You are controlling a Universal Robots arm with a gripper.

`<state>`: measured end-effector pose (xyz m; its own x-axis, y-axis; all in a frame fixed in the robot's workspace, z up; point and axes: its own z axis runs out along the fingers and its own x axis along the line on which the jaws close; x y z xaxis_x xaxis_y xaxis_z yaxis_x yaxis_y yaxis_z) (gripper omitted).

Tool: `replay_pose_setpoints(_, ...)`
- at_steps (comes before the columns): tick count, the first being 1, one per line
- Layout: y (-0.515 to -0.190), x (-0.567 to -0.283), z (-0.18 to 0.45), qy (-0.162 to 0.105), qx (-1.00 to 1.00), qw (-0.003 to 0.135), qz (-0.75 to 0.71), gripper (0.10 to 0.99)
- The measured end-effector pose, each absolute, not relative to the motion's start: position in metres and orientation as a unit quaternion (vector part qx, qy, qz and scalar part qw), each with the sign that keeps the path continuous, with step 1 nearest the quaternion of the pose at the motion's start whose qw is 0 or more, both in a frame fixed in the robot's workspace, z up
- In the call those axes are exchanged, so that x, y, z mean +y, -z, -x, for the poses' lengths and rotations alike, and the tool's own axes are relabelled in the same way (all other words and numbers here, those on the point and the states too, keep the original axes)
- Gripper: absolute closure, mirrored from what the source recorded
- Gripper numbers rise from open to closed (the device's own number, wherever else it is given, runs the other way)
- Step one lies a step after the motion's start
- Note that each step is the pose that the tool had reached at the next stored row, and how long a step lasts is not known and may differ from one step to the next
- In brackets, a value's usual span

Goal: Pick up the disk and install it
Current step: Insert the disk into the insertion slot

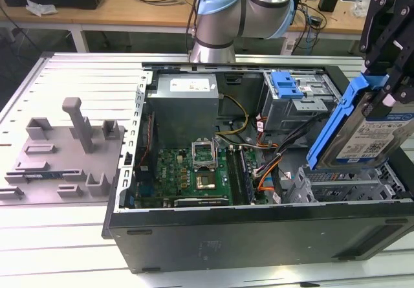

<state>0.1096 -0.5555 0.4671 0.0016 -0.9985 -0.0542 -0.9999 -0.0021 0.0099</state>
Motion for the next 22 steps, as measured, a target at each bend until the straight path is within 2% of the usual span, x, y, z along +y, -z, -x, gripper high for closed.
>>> replay_pose_setpoints(22, -0.4570, -0.5584, -0.1113, -0.023, 0.705, 0.015, 0.709, 0.718)
